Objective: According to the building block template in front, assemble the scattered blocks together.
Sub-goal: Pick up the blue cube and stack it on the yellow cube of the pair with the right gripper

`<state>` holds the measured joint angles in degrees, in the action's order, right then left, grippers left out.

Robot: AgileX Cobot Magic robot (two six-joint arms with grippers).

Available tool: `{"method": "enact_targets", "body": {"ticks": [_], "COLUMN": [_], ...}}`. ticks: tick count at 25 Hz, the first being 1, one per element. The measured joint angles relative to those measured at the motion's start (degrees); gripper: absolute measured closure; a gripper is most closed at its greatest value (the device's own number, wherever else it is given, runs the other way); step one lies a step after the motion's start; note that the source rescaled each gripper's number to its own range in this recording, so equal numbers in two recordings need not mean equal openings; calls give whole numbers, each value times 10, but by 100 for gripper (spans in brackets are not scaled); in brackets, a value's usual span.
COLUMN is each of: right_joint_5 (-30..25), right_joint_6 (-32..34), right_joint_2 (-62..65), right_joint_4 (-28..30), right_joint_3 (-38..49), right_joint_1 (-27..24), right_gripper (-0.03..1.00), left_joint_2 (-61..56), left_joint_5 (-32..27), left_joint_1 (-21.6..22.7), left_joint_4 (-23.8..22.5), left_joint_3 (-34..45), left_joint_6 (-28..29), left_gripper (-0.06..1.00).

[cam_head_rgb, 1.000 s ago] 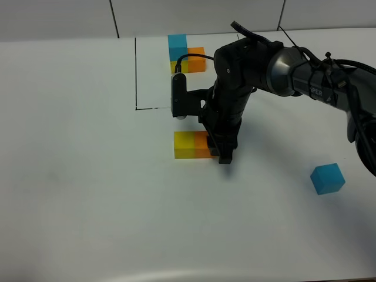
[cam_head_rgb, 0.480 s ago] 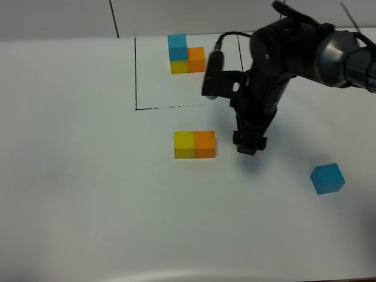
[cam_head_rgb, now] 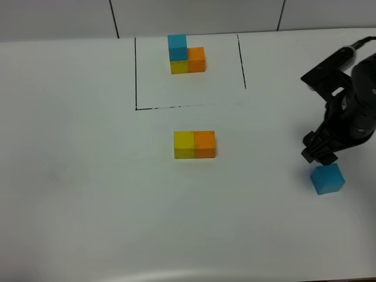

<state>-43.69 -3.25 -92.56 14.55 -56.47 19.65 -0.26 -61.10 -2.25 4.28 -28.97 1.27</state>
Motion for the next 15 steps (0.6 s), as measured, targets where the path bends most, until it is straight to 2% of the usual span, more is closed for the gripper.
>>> {"method": "enact_targets", "body": {"ticks": [5, 15], "right_joint_5": [17, 94], "right_joint_6": [15, -36], "right_joint_2": [15, -45], "right_joint_4": [-38, -166], "right_joint_3": [47, 65], "right_joint_1": [-43, -94], "right_gripper": [33, 33], "left_joint_2": [0, 0], "left_joint_5": [0, 0], "left_joint_1": [0, 0], "left_joint_4": [0, 0], "left_joint_3": [0, 0], "left_joint_6": [1, 1], "left_gripper": [87, 87]}}
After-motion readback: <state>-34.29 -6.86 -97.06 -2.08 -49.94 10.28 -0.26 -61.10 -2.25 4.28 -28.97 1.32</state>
